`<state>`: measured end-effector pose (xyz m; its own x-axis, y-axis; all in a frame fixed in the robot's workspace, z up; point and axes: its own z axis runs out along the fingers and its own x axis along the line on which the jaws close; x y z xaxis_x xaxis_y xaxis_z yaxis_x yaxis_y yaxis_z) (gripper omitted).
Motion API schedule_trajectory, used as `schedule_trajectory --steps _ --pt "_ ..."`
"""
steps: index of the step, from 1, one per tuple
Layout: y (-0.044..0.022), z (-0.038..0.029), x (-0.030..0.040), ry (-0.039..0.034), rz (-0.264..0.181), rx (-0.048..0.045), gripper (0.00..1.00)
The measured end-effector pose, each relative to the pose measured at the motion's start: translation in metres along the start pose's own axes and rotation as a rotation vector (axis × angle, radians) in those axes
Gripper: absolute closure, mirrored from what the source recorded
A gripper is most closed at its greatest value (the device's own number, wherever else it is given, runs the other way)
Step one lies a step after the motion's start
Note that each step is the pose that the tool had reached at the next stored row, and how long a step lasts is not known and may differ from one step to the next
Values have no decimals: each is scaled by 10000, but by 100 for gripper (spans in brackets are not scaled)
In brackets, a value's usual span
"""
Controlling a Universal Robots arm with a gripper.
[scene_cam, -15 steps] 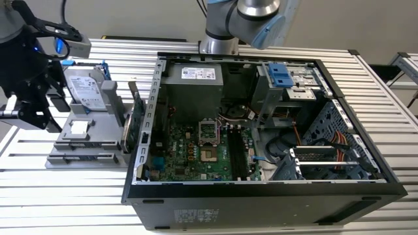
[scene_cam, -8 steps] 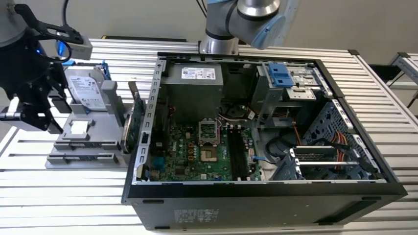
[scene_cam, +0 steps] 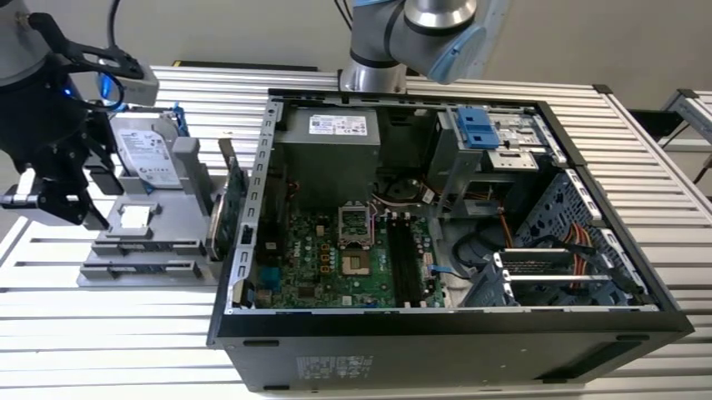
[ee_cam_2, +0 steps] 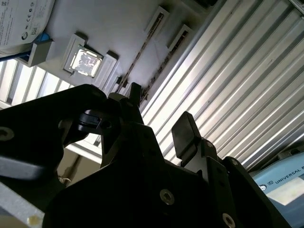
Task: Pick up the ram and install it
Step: 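Pick up the ram and move it above insertion slot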
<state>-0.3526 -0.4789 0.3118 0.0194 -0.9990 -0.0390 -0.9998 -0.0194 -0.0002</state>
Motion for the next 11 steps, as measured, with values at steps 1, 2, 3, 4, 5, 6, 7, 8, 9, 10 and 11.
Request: schedule_trajectory --steps 1,2,3,4,5,6,7,8,9,10,11 --pt "0 5 0 0 0 0 100" --pt "0 9 0 0 0 0 100" --pt "0 15 1 0 0 0 100" --pt "0 20 1 -1 0 1 100" --pt "0 25 1 -1 0 1 100" --pt "0 29 1 -1 0 0 100" --pt "0 33 1 0 0 0 100" --pt "0 39 2 0 0 0 100" --pt "0 44 2 -1 0 1 100" --pt "0 49 2 0 0 0 100" --pt "0 54 2 0 0 0 100"
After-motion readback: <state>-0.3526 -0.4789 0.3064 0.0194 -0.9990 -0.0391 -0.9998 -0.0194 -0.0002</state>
